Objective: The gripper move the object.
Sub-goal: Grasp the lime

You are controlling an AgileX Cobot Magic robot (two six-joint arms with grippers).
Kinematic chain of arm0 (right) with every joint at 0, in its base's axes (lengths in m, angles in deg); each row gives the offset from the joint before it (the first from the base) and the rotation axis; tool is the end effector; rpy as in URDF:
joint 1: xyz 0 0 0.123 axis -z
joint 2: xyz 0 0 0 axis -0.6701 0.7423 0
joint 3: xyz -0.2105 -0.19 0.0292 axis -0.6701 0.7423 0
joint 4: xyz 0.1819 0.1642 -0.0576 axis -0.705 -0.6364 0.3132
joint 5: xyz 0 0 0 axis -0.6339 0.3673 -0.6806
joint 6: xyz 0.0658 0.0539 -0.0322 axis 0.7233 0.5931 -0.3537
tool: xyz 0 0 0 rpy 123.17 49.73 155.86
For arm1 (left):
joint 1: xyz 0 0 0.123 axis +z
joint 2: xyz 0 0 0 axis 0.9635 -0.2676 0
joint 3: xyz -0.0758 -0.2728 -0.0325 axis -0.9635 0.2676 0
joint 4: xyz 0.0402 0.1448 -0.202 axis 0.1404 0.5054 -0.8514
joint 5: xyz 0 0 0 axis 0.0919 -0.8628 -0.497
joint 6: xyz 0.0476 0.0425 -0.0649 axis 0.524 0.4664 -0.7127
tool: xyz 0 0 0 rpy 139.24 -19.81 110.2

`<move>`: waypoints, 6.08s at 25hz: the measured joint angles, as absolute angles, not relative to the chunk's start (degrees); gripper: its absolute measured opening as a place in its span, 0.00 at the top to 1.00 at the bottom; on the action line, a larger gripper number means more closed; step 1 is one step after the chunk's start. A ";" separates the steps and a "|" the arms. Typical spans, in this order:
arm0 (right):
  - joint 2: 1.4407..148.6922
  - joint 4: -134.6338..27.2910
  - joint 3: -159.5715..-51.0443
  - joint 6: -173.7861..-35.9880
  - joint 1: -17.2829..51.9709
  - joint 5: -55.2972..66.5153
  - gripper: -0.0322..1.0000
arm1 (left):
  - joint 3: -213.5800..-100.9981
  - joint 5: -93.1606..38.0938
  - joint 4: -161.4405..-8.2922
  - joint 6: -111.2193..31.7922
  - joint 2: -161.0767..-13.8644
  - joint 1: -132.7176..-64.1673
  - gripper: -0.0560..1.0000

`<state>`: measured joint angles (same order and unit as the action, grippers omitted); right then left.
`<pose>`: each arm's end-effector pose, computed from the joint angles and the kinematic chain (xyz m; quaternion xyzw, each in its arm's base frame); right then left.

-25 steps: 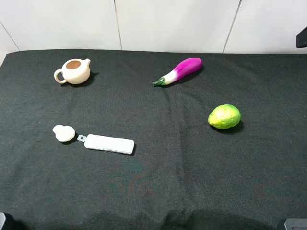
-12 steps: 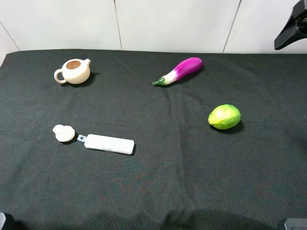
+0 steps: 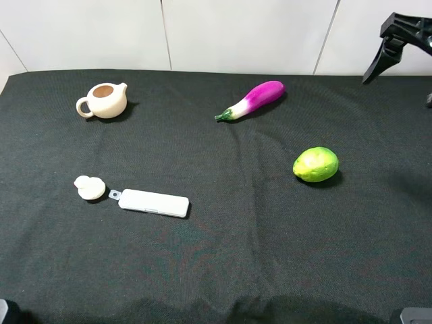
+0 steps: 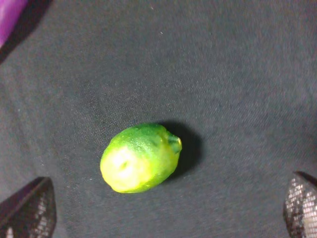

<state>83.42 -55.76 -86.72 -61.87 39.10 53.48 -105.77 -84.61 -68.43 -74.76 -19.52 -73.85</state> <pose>0.2718 0.0274 0.2793 0.1819 0.9676 0.1092 0.1369 0.0098 0.0043 0.2740 -0.0121 0.8788 0.0242 0.4765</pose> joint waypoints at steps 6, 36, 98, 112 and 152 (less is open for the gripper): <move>86.95 -57.77 -86.72 -53.86 39.10 53.88 0.30 | -105.77 -84.61 -68.43 -74.76 -19.52 -73.85 0.23; 106.13 -59.65 -86.88 -43.82 35.75 48.84 0.30 | -105.77 -84.61 -68.37 -74.76 -19.52 -73.85 0.23; 116.36 -62.76 -86.88 -42.99 30.24 45.87 0.30 | -105.77 -84.61 -66.94 -74.76 -19.42 -73.85 0.23; 116.36 -62.80 -86.88 -43.43 30.24 45.83 0.30 | -105.77 -84.61 -66.88 -74.76 -19.42 -73.85 0.23; 117.62 -61.94 -86.88 -44.71 30.24 45.40 0.31 | -105.77 -84.61 -66.88 -74.76 -19.42 -73.85 0.23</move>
<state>117.62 -61.94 -86.88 -44.71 30.24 45.40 -105.77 -84.61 -66.88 -74.76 -19.42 -73.85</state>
